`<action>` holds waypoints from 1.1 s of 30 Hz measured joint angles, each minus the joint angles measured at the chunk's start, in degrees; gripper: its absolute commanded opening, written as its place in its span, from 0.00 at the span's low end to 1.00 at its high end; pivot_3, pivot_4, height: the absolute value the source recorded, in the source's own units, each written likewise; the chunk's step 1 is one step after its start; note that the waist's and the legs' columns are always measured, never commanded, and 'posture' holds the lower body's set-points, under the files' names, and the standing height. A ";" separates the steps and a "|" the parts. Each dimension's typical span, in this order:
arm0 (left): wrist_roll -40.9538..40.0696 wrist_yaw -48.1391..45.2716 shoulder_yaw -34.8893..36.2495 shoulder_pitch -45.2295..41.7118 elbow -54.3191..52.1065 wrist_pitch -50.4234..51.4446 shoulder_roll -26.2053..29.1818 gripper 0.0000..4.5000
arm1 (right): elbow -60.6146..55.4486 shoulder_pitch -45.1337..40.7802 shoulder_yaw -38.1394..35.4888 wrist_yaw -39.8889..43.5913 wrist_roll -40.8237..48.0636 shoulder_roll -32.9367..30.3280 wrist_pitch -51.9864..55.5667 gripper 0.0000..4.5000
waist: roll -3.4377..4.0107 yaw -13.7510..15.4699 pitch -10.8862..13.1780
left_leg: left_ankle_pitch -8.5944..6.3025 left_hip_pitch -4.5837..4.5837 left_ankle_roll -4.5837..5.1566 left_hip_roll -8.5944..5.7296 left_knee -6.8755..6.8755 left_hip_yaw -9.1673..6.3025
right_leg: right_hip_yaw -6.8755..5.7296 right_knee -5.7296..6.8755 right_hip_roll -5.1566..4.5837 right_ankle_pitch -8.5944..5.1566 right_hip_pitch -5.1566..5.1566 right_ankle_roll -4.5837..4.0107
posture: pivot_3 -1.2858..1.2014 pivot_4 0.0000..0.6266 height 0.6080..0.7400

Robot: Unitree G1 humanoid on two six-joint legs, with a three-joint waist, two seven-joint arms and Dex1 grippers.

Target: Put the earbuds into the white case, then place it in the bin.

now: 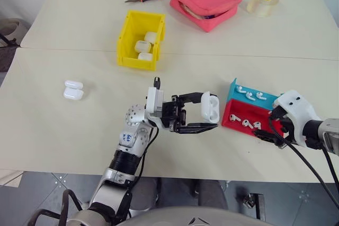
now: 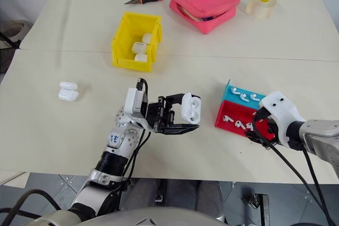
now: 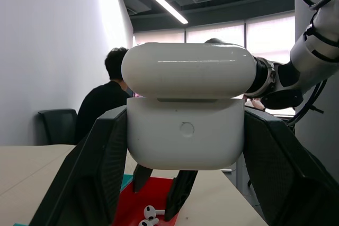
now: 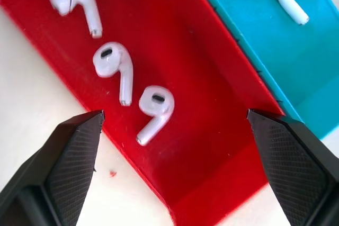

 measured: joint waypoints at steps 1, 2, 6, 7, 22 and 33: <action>0.00 0.14 0.02 0.00 -0.10 0.00 0.09 0.62 | 0.11 -0.34 0.14 -0.37 -0.12 0.51 0.31 1.00 | 0.00 -0.01 0.00 | 0.00 0.00 0.00 0.00 0.00 0.00 | -0.01 0.00 0.00 0.00 0.00 0.00 | 0.52 0.24 1.00; 0.00 0.22 0.02 0.00 -0.24 0.00 0.11 0.62 | 0.12 -0.61 0.20 -0.66 -0.30 0.98 0.68 0.96 | 0.00 -0.02 0.00 | 0.00 0.00 0.00 0.00 0.01 0.00 | 0.00 0.00 0.00 0.00 0.00 0.00 | 0.52 0.24 1.00; 0.01 0.64 0.01 -0.01 -0.80 -0.01 0.18 0.62 | 0.08 -1.83 1.06 -1.51 -0.74 2.81 2.39 0.72 | 0.00 -0.02 0.00 | 0.00 0.00 0.00 0.00 0.02 0.00 | -0.01 0.00 0.01 0.00 0.00 0.01 | 0.52 0.24 1.00; 0.01 0.71 0.00 -0.01 -0.81 -0.01 0.18 0.62 | -0.04 -1.87 1.10 -1.52 -0.74 3.09 2.45 0.64 | 0.00 -0.03 0.00 | 0.00 0.00 0.00 0.00 0.02 0.00 | -0.01 0.00 0.00 0.00 0.00 0.01 | 0.52 0.24 1.00; 0.01 0.82 -0.02 -0.02 -0.81 -0.01 0.18 0.62 | -1.40 -2.18 2.04 -1.38 -1.34 3.33 2.67 0.43 | 0.00 -0.06 0.00 | -0.01 0.00 0.00 -0.01 0.04 0.02 | 0.01 0.01 0.00 0.01 0.01 0.02 | 0.52 0.24 1.00; 0.00 0.84 -0.01 -0.05 -0.81 0.05 0.19 0.62 | -1.69 -2.23 2.87 -0.98 -2.24 3.33 2.16 0.31 | 0.00 -0.06 0.00 | -0.01 0.00 0.00 -0.01 0.05 0.02 | 0.01 0.00 0.00 0.01 0.02 0.02 | 0.52 0.24 1.00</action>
